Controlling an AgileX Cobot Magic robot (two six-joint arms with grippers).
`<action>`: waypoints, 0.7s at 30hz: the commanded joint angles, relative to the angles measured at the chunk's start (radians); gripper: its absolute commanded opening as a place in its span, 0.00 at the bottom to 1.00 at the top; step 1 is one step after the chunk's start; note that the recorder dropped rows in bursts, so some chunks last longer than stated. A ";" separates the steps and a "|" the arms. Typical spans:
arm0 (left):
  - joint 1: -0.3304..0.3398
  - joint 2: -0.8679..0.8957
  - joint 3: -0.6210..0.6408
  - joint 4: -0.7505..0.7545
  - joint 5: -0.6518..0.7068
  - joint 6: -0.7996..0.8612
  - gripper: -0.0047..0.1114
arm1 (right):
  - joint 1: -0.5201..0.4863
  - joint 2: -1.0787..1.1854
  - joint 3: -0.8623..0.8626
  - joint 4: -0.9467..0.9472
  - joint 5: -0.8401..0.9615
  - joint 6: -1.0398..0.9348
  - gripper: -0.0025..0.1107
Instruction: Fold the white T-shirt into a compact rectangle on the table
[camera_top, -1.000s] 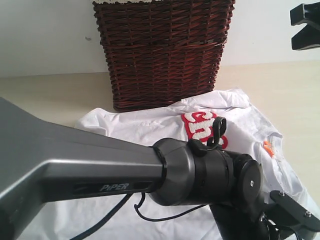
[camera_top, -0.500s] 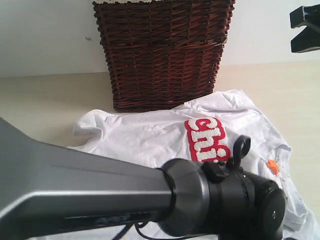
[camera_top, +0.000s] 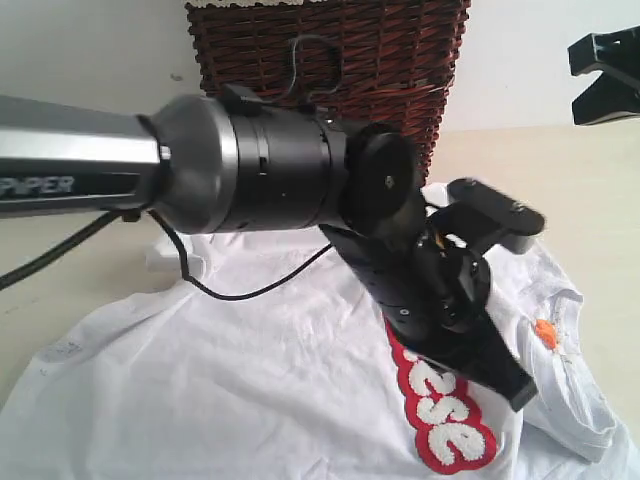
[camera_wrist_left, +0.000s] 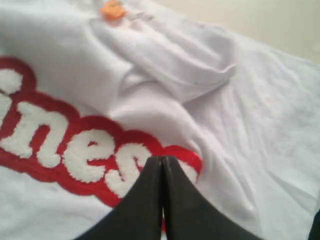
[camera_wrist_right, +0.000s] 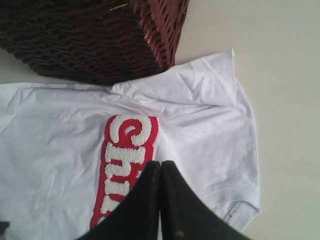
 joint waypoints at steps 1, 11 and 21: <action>-0.002 0.115 0.001 -0.313 0.127 0.270 0.04 | 0.000 -0.005 0.001 0.017 -0.034 -0.009 0.02; -0.248 0.126 0.048 -0.306 0.169 0.276 0.04 | 0.000 0.308 0.001 -0.011 -0.060 -0.027 0.02; -0.338 0.129 0.060 -0.333 0.148 0.276 0.04 | 0.000 0.606 -0.109 -0.161 -0.121 0.085 0.02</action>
